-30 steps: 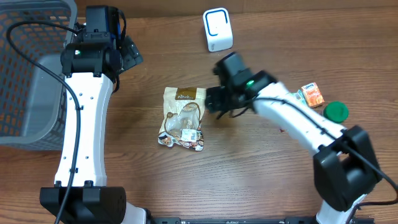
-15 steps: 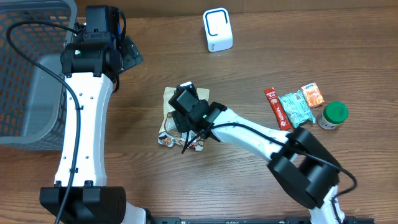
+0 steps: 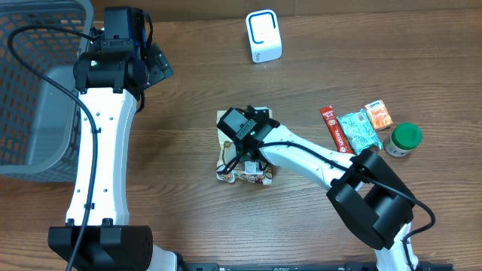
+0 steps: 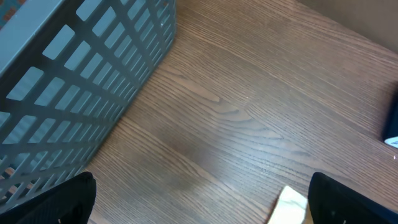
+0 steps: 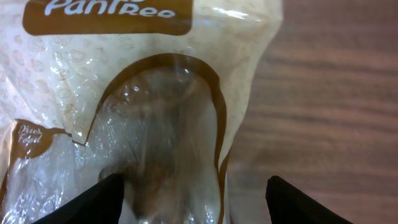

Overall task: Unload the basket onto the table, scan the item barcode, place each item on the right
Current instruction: 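Release the stick and move the right gripper left to the snack bag, then grasp the Pantree snack bag's top edge with the right gripper, then bring the left gripper in and grasp the bag's left side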

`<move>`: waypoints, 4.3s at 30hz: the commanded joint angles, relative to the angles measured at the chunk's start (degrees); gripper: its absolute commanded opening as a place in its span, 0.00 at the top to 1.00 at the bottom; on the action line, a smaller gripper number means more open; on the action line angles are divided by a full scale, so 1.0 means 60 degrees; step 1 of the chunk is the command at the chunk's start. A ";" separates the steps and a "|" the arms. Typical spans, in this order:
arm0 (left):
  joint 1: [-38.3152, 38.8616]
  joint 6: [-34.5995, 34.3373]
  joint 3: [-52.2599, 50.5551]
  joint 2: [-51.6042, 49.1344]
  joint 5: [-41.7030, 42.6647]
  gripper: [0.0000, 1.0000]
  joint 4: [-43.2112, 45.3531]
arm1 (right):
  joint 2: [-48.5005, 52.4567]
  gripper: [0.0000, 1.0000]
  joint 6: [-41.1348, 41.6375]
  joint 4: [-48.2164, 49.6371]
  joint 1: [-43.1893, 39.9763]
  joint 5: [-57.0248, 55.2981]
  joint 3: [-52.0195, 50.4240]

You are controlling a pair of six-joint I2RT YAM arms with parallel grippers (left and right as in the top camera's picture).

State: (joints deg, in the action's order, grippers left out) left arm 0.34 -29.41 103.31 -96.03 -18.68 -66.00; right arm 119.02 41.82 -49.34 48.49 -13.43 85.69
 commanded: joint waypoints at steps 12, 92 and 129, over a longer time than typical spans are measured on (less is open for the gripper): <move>0.0007 0.0186 -0.0004 -0.0040 -0.0131 0.00 0.0000 | -0.2390 0.23 0.0452 -0.1089 -0.0809 0.1002 0.0044; 0.1432 0.0568 -0.4608 -0.1486 0.3803 0.04 -0.1326 | -0.3628 0.14 -0.5082 0.3501 -0.3279 0.3993 -0.3563; 0.1464 0.0233 -0.7264 -0.1479 0.4554 0.88 0.3778 | -0.2524 0.07 -0.5311 0.4645 -0.3657 0.5504 -0.3388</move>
State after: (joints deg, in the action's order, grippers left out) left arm 9.41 -29.82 61.10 -104.01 12.03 -43.62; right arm 103.74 10.41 -21.67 28.49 14.48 64.05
